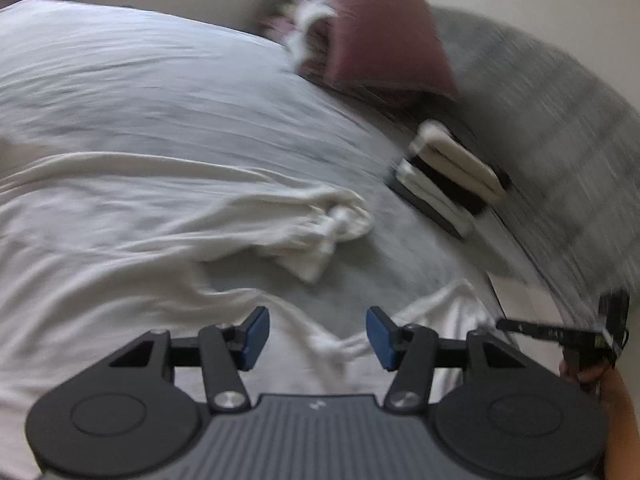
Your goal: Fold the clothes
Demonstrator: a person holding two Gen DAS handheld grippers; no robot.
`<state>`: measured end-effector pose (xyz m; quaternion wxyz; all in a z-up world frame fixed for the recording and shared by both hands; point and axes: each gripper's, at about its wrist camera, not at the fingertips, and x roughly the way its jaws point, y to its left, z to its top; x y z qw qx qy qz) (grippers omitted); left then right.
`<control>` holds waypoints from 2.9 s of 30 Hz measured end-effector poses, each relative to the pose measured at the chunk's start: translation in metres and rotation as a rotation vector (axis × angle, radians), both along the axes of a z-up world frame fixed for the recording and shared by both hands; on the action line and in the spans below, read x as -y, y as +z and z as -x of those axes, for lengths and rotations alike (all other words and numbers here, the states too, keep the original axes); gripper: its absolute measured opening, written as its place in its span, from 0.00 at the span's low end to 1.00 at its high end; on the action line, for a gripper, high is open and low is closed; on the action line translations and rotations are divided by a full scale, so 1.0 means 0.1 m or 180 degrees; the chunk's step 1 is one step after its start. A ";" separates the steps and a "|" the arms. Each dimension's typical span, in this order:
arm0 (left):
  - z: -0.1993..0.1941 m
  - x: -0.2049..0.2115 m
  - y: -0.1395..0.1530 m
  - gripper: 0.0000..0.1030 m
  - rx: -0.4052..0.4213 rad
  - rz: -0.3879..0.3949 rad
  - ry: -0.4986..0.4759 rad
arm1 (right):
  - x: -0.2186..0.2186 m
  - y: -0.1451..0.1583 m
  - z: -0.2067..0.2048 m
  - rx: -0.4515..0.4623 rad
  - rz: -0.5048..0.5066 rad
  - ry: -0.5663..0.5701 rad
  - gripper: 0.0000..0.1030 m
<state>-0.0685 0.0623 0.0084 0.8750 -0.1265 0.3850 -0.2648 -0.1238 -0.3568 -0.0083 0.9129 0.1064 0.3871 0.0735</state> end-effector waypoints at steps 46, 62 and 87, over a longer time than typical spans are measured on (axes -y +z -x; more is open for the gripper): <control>-1.15 2.52 -0.45 0.02 0.0015 -0.0488 -0.0596 | 0.37 -0.28 -0.13 0.0210 -0.0942 -0.0010 0.52; -1.04 2.59 -0.41 0.00 0.0289 -0.0297 -0.0625 | 0.18 -0.30 -0.32 0.0224 -0.0760 0.0009 0.04; -0.38 2.83 -0.16 0.44 -0.0110 -0.0489 -0.1616 | 0.12 -0.20 0.84 0.0052 -0.0404 -0.0259 0.03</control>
